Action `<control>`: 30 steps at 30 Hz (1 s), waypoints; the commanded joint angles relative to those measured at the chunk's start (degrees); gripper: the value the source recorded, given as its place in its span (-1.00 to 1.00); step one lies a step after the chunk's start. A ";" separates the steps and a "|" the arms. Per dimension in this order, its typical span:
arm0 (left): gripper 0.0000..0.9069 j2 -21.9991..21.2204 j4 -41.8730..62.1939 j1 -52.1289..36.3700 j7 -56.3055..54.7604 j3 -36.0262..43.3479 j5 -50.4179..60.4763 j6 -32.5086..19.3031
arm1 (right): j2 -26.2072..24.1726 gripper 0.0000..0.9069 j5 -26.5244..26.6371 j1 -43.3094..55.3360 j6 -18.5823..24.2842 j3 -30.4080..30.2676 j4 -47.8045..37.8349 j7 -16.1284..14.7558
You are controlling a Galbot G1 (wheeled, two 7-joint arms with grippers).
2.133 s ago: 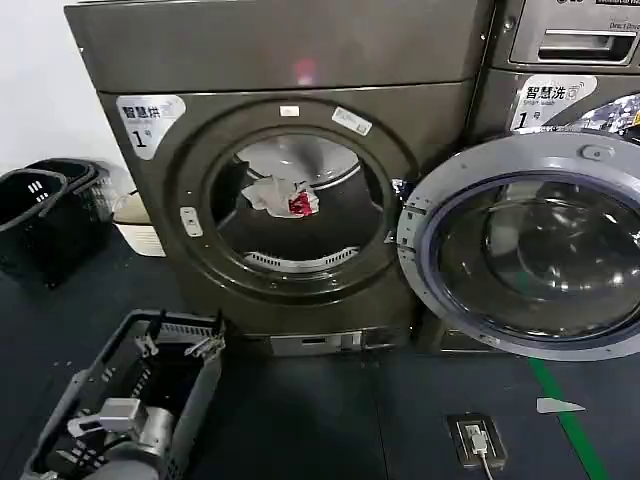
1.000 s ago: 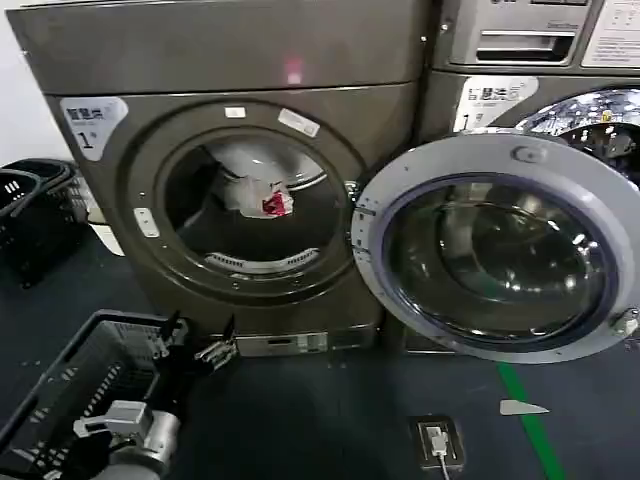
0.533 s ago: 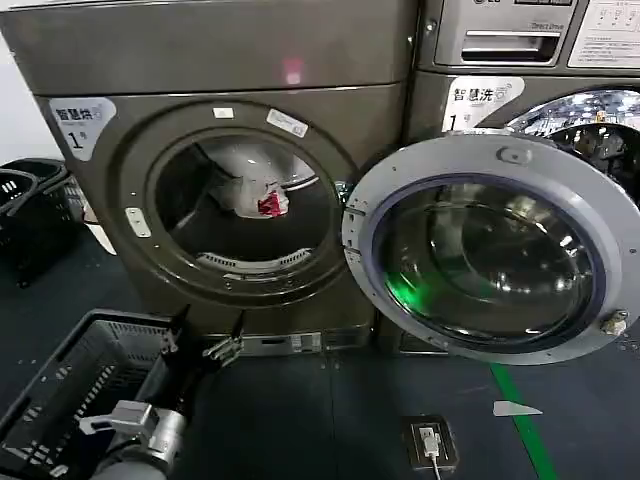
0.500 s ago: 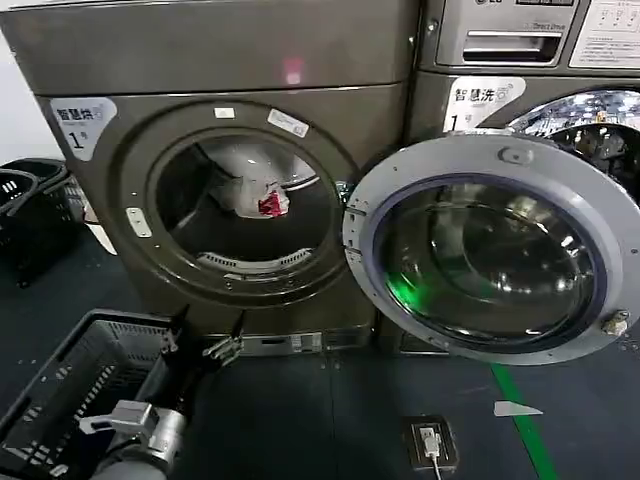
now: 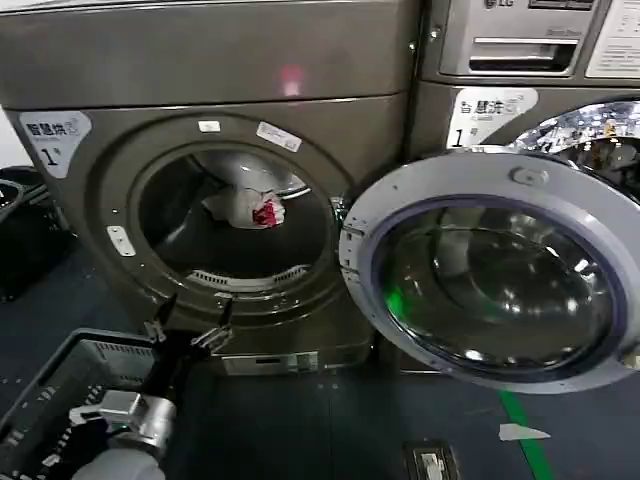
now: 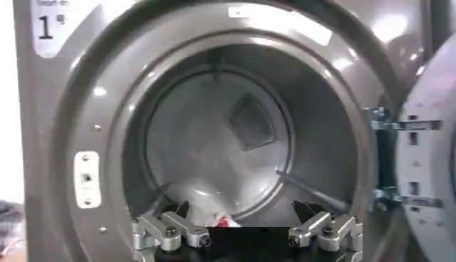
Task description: Grasp the clothes from the dryer.
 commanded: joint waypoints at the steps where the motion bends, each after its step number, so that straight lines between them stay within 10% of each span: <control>1: 1.00 0.04 0.25 -0.41 0.09 -0.37 -0.09 0.00 | 0.02 1.00 -0.86 0.12 0.05 -0.20 0.09 -0.19; 30: 1.00 -0.17 1.68 -1.83 -0.07 0.49 0.58 0.56 | 0.26 1.00 -2.18 0.04 0.71 1.14 -1.87 -0.38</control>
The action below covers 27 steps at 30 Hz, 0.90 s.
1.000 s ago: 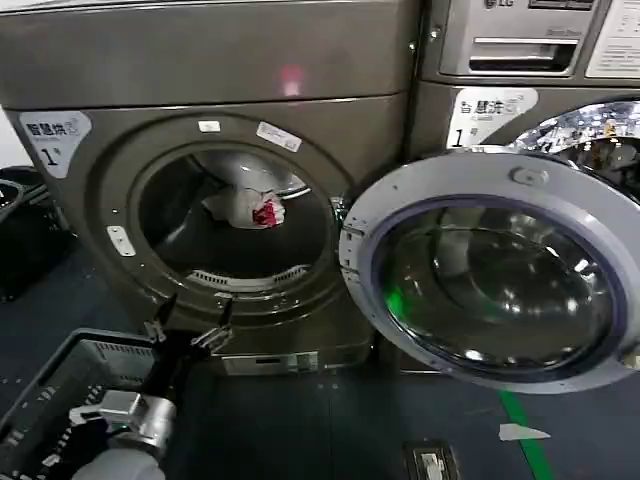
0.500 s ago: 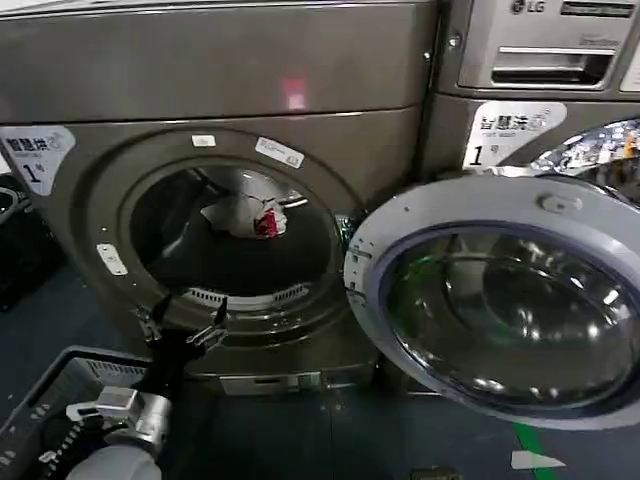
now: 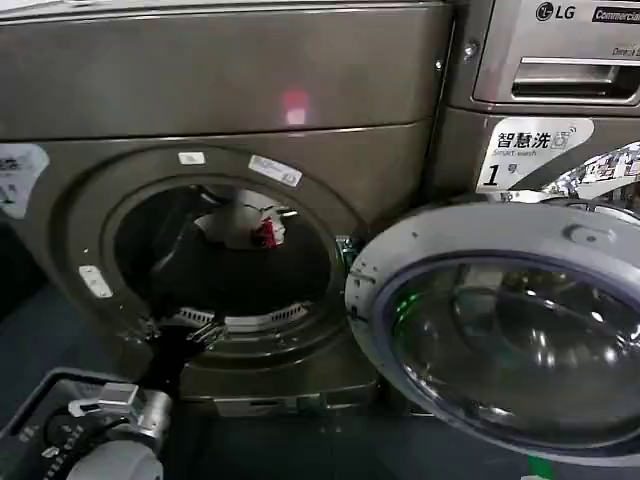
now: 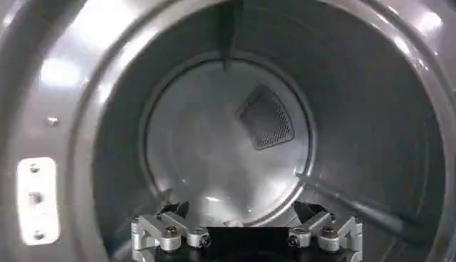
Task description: Grasp the clothes from the dryer.
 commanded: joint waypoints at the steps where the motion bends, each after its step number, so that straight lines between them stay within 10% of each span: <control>1: 1.00 0.05 -0.11 -0.04 0.05 0.15 0.06 0.05 | -0.03 1.00 -0.06 -0.11 0.06 0.15 -0.04 -0.07; 27: 1.00 0.48 -0.39 -0.10 0.18 0.30 -0.38 0.24 | -0.58 1.00 -0.14 -0.78 0.29 0.90 0.31 -0.68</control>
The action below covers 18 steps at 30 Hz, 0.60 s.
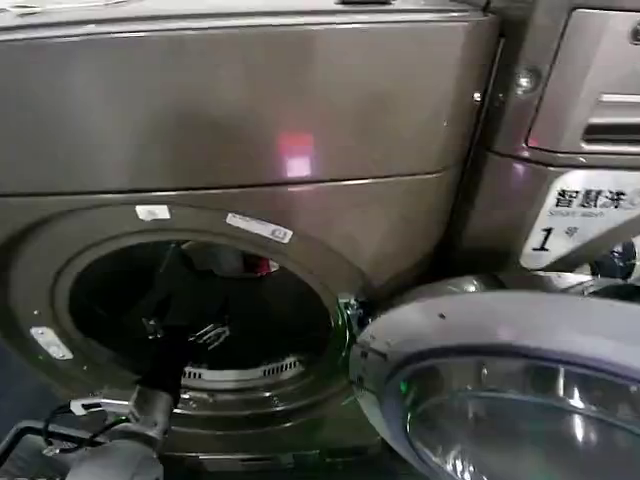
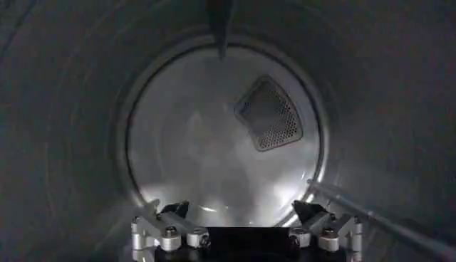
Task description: Grasp the clothes from the dryer.
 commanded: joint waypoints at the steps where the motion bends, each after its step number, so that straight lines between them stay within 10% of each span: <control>1: 1.00 0.00 0.16 -0.18 0.04 0.06 0.03 -0.04 | 0.22 1.00 -0.03 0.04 -0.02 0.11 0.16 -0.11; 18: 1.00 1.44 9.51 -10.86 -0.75 1.71 0.15 -1.22 | 0.92 1.00 -3.01 -0.96 -0.87 0.84 0.65 -0.62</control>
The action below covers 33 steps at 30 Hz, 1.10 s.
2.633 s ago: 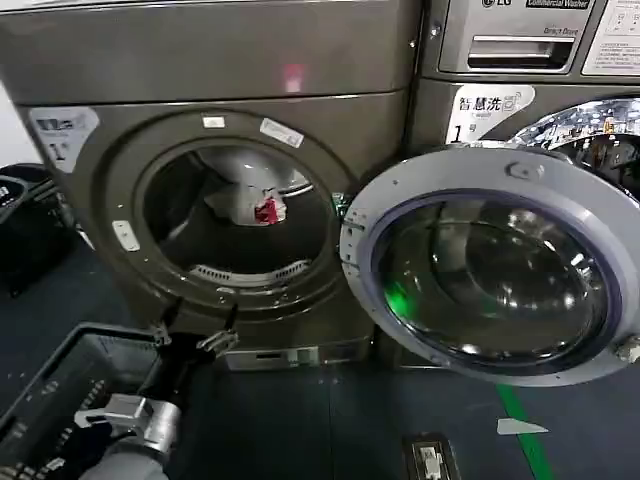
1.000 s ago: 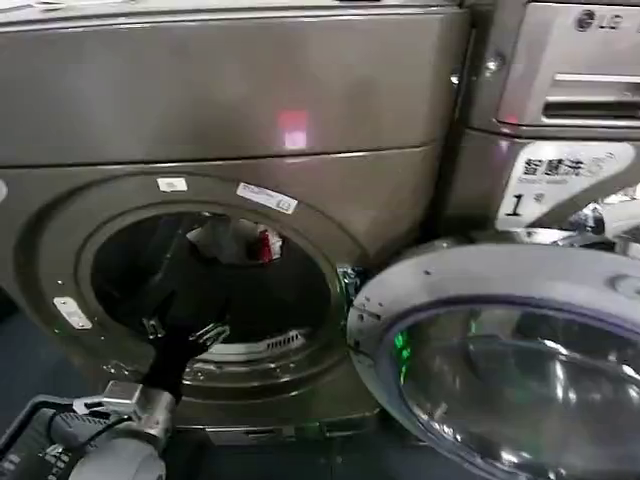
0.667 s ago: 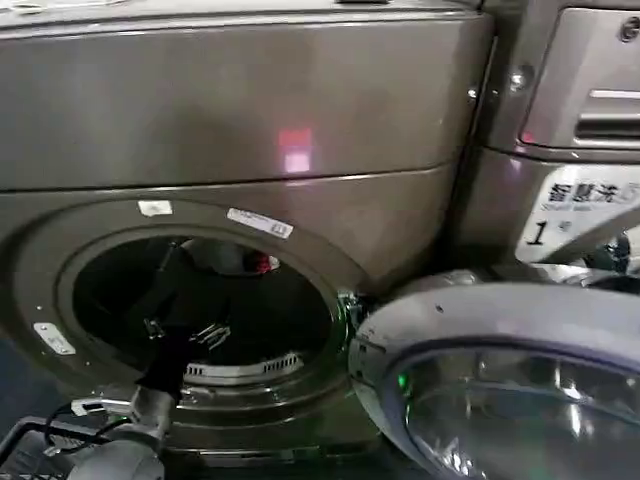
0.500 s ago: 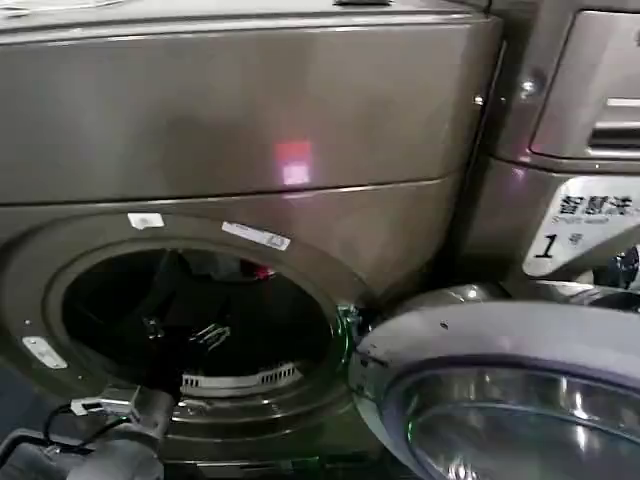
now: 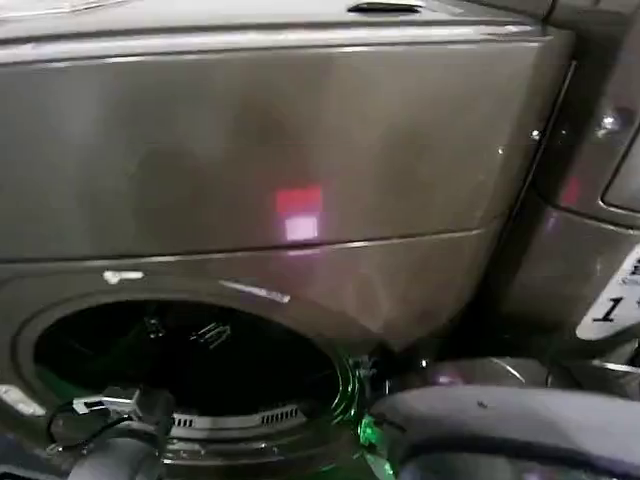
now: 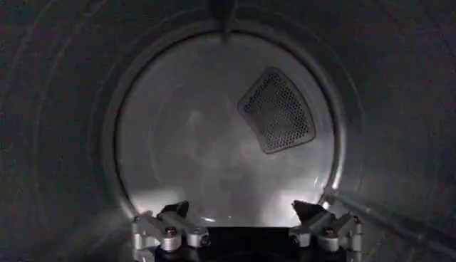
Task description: Grasp the clothes from the dryer.
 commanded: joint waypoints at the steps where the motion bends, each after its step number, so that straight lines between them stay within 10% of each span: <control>1: 1.00 1.55 10.17 -11.20 -0.72 1.68 -0.55 -0.72 | 0.34 1.00 -1.84 -0.35 -0.65 0.49 0.37 -0.78; 24: 1.00 -1.08 66.75 -53.61 -0.52 11.11 4.98 -9.31 | 0.25 1.00 -1.79 -1.44 0.96 2.73 -0.15 -2.00; 33: 1.00 2.59 91.23 -70.99 24.69 22.66 13.29 -5.92 | -0.66 1.00 -1.96 -0.56 1.00 1.52 -1.15 -1.96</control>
